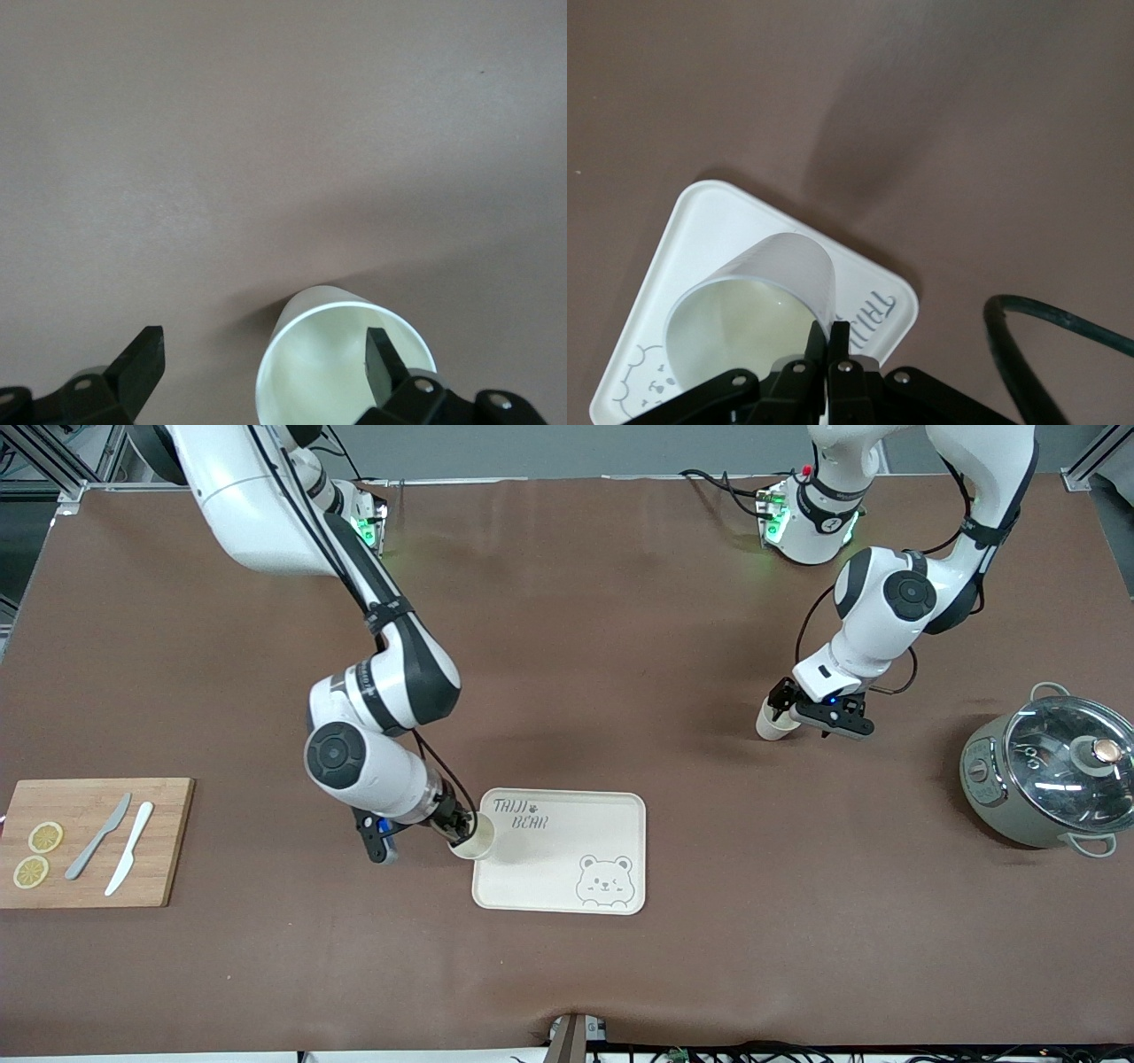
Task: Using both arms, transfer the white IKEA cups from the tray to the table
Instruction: 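Lift the cup with the right gripper while the left gripper releases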
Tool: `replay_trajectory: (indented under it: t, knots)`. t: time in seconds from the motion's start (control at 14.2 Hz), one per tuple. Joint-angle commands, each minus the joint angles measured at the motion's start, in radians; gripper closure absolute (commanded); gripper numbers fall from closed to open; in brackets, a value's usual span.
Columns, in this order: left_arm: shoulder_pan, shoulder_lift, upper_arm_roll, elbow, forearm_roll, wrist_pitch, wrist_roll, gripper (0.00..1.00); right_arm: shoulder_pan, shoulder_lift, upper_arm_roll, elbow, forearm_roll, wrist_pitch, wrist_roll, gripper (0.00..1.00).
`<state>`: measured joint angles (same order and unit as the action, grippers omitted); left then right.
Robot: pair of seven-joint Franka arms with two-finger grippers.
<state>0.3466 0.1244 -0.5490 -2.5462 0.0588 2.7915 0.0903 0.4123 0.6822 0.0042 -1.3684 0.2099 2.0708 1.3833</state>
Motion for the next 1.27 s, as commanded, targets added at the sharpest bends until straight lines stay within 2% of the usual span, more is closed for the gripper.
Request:
replay_trajectory:
  t: [0.0,0.35,0.7,0.84,1.2]
  knots:
    - [0.015,-0.061,-0.012,0.075,0.000,-0.169,0.006,0.00,-0.067,-0.070,0.014,-0.050,-0.003,-0.098,-0.155,1.00]
    - [0.015,-0.084,-0.012,0.266,-0.050,-0.436,0.006,0.00,-0.188,-0.190,0.010,-0.236,-0.004,-0.124,-0.500,1.00]
    - [0.014,-0.065,-0.008,0.501,-0.083,-0.677,-0.023,0.00,-0.266,-0.240,0.002,-0.357,-0.023,-0.127,-0.746,1.00]
    - [0.014,-0.063,-0.008,0.550,-0.083,-0.716,-0.040,0.00,-0.286,-0.262,-0.033,-0.397,-0.059,-0.118,-0.857,1.00]
    - [0.012,-0.065,-0.008,0.650,-0.083,-0.788,-0.092,0.00,-0.311,-0.263,-0.140,-0.432,-0.063,-0.098,-1.123,1.00]
